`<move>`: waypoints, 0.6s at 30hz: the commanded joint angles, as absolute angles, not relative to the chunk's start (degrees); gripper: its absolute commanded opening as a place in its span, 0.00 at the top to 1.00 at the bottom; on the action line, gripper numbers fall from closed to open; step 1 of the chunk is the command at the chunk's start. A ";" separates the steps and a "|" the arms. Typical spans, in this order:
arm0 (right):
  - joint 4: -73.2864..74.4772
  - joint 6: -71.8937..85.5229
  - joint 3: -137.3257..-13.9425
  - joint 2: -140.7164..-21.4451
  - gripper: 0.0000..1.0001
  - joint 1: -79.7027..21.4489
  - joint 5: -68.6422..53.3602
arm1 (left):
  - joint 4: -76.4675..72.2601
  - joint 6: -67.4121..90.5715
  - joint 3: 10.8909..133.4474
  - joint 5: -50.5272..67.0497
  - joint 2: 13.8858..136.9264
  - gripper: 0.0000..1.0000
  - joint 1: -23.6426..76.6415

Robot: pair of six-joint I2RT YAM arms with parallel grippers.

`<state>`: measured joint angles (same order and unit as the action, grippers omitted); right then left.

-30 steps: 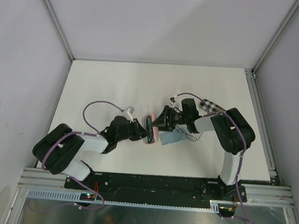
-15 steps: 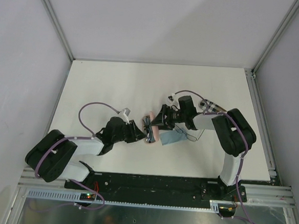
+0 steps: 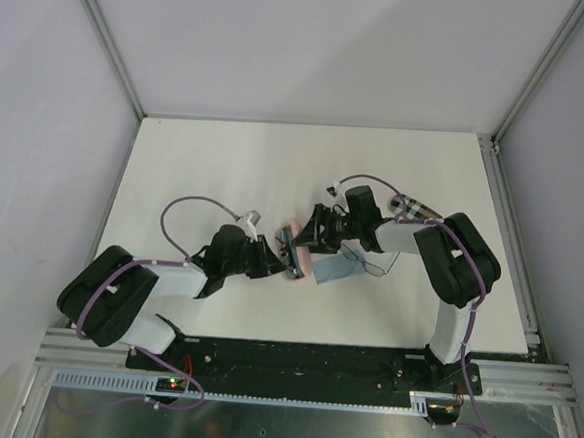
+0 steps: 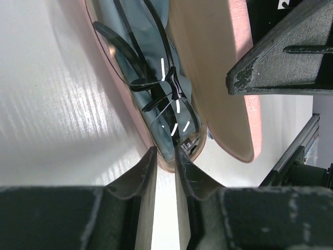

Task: Organize the sunglasses
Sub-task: Adjust the sunglasses in the sunglasses case.

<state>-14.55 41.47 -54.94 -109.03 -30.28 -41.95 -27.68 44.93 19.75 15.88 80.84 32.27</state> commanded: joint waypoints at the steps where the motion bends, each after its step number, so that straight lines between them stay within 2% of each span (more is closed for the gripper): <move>1: -10.69 37.79 -55.33 -108.79 0.57 -30.58 -36.24 | -29.76 43.37 22.36 17.20 83.01 0.78 31.83; 10: -10.50 37.53 -55.31 -108.81 0.57 -30.29 -36.85 | -31.68 42.58 24.43 19.67 85.40 0.93 31.98; 18: -10.68 37.38 -55.35 -108.91 0.57 -30.06 -37.23 | -31.74 41.20 27.71 21.13 89.47 0.93 31.95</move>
<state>-14.96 39.24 -55.33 -108.92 -29.43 -40.62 -28.53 43.20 24.27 20.49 87.70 32.10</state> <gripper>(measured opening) 0.643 0.058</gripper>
